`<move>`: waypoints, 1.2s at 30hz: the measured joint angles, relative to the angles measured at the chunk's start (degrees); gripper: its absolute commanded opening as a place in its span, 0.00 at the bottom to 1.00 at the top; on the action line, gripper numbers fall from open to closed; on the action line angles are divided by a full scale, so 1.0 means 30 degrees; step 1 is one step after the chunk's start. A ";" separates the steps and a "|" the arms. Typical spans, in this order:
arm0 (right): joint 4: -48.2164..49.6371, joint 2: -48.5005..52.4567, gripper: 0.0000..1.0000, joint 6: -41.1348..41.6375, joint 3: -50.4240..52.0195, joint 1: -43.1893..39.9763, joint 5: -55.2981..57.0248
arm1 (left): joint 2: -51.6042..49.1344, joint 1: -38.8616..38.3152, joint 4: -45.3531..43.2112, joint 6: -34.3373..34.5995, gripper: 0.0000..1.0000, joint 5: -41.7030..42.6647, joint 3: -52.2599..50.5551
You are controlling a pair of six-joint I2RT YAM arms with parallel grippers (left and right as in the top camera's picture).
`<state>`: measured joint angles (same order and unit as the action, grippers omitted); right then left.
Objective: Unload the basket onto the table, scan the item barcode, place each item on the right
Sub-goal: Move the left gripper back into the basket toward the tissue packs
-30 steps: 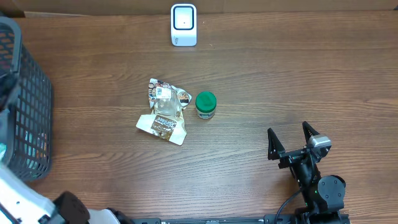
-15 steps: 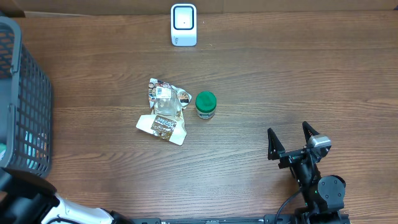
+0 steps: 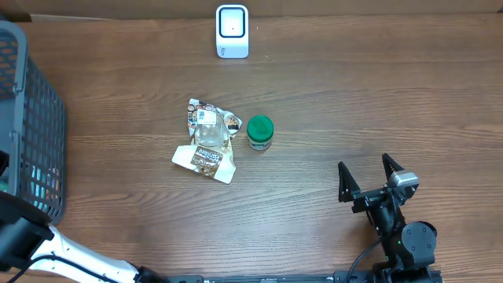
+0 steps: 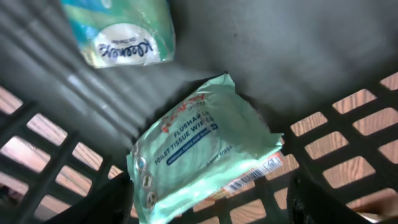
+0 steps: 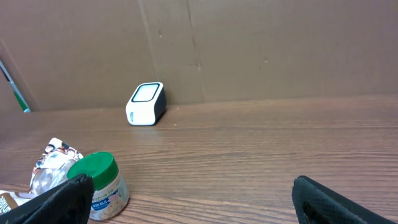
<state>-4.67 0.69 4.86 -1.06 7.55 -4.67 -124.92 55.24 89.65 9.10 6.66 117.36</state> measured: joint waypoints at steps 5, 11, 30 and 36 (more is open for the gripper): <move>0.0007 0.0000 1.00 -0.0015 0.0000 0.0000 0.0000 | -0.0117 -0.0007 -0.0393 -0.1027 0.70 0.0430 -0.0007; 0.0000 0.0000 1.00 -0.0007 0.0000 0.0000 0.0007 | -0.0117 -0.0007 -0.1268 -0.1858 0.71 0.1078 -0.0415; 0.0000 0.0000 1.00 0.0000 0.0000 -0.0007 0.0000 | -0.0248 -0.0495 -0.4218 -0.2856 0.04 0.1166 -0.3752; 0.0000 0.0000 1.00 0.0000 0.0000 0.0000 0.0000 | -0.0277 -0.0510 -0.3650 -0.2586 0.04 0.0976 -0.3402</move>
<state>-4.67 0.69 4.86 -1.06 7.55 -4.67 -125.75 53.71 78.70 1.34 9.58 107.15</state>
